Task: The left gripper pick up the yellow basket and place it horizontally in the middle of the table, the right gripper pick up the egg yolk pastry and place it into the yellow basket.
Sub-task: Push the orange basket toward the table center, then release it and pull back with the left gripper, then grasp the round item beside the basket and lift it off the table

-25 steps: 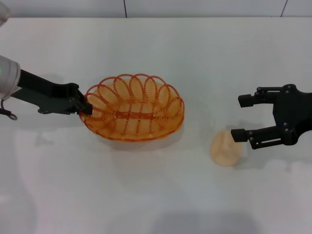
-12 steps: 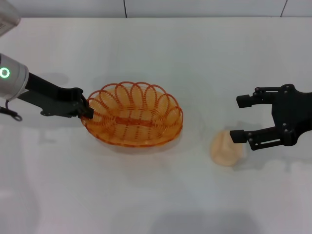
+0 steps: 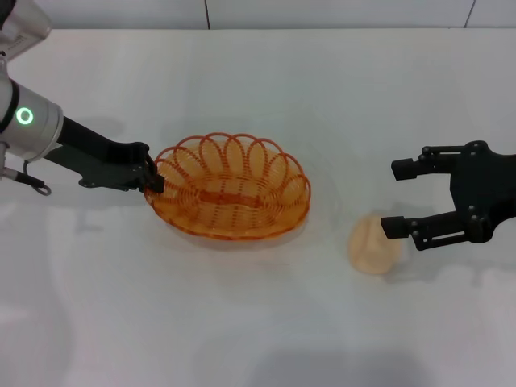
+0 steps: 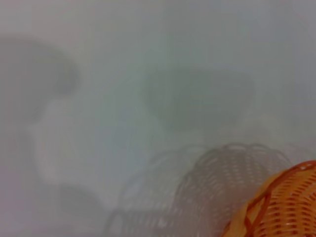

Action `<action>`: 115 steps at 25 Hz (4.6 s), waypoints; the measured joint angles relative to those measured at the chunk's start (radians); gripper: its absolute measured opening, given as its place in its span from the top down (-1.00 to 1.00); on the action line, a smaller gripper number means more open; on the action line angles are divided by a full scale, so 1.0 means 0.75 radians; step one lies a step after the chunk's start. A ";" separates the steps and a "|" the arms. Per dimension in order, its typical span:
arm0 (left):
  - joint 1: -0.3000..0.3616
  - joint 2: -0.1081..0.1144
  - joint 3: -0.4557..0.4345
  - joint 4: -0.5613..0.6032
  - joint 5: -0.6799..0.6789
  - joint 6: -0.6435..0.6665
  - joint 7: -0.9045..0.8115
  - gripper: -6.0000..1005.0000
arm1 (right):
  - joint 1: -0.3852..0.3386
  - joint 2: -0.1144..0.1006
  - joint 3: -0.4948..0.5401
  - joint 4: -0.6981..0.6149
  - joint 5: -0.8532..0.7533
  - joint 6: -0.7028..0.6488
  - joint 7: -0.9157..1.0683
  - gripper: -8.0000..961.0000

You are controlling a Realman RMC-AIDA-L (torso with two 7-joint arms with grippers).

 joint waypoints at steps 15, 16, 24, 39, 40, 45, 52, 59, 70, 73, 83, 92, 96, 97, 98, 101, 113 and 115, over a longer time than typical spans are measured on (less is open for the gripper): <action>-0.002 -0.010 -0.005 -0.034 -0.011 -0.028 0.003 0.84 | 0.002 -0.002 0.001 -0.001 -0.001 -0.004 0.000 -0.76; -0.002 -0.010 -0.006 -0.034 -0.011 -0.027 0.003 0.84 | 0.002 -0.002 0.001 -0.002 -0.001 -0.004 0.000 -0.76; -0.003 -0.011 0.000 -0.034 -0.015 -0.009 0.004 0.84 | 0.002 -0.002 0.001 -0.004 0.000 -0.004 0.000 -0.76; 0.008 0.002 -0.006 -0.025 -0.058 0.020 0.034 -0.08 | 0.016 -0.002 0.018 0.003 0.000 -0.004 0.000 -0.76; 0.006 0.004 -0.006 -0.023 -0.061 0.025 0.038 -0.18 | 0.016 -0.002 0.019 0.004 0.000 -0.003 0.000 -0.76; 0.019 0.015 -0.006 0.029 -0.112 0.055 0.098 -0.51 | 0.016 -0.002 0.021 0.006 0.000 -0.003 0.000 -0.76; 0.128 0.043 -0.022 0.203 -0.281 0.029 0.221 -0.72 | 0.015 -0.001 0.021 0.013 0.000 0.009 0.000 -0.76; 0.200 0.058 -0.129 0.253 -0.545 0.027 0.597 -0.78 | 0.019 0.000 0.020 0.044 -0.015 0.015 0.022 -0.76; 0.208 0.071 -0.007 0.354 -0.550 0.243 0.949 -0.78 | 0.063 0.001 0.003 0.045 -0.159 0.042 0.123 -0.76; 0.225 0.074 0.109 0.423 -0.544 0.270 0.979 -0.78 | 0.084 0.002 -0.008 0.052 -0.193 0.057 0.150 -0.76; 0.232 0.050 0.175 0.480 -0.530 0.283 0.999 -0.78 | 0.203 0.006 -0.099 0.133 -0.369 0.128 0.267 -0.76; 0.225 0.038 0.177 0.481 -0.533 0.279 0.996 -0.78 | 0.256 0.008 -0.182 0.150 -0.499 0.179 0.351 -0.75; 0.220 0.030 0.178 0.481 -0.531 0.278 0.991 -0.77 | 0.266 0.008 -0.204 0.149 -0.534 0.184 0.372 -0.75; 0.219 0.027 0.178 0.481 -0.530 0.278 0.990 -0.77 | 0.269 0.008 -0.211 0.149 -0.539 0.185 0.375 -0.75; 0.217 0.025 0.178 0.481 -0.529 0.278 0.988 -0.77 | 0.272 0.008 -0.219 0.149 -0.541 0.186 0.378 -0.75; 0.213 0.019 0.178 0.481 -0.527 0.277 0.977 -0.77 | 0.275 0.008 -0.241 0.150 -0.542 0.197 0.380 -0.75; 0.217 0.011 0.174 0.476 -0.527 0.275 0.974 -0.77 | 0.277 0.008 -0.301 0.188 -0.546 0.257 0.382 -0.75; 0.219 0.010 0.173 0.476 -0.527 0.275 0.973 -0.77 | 0.278 0.008 -0.312 0.192 -0.546 0.266 0.382 -0.75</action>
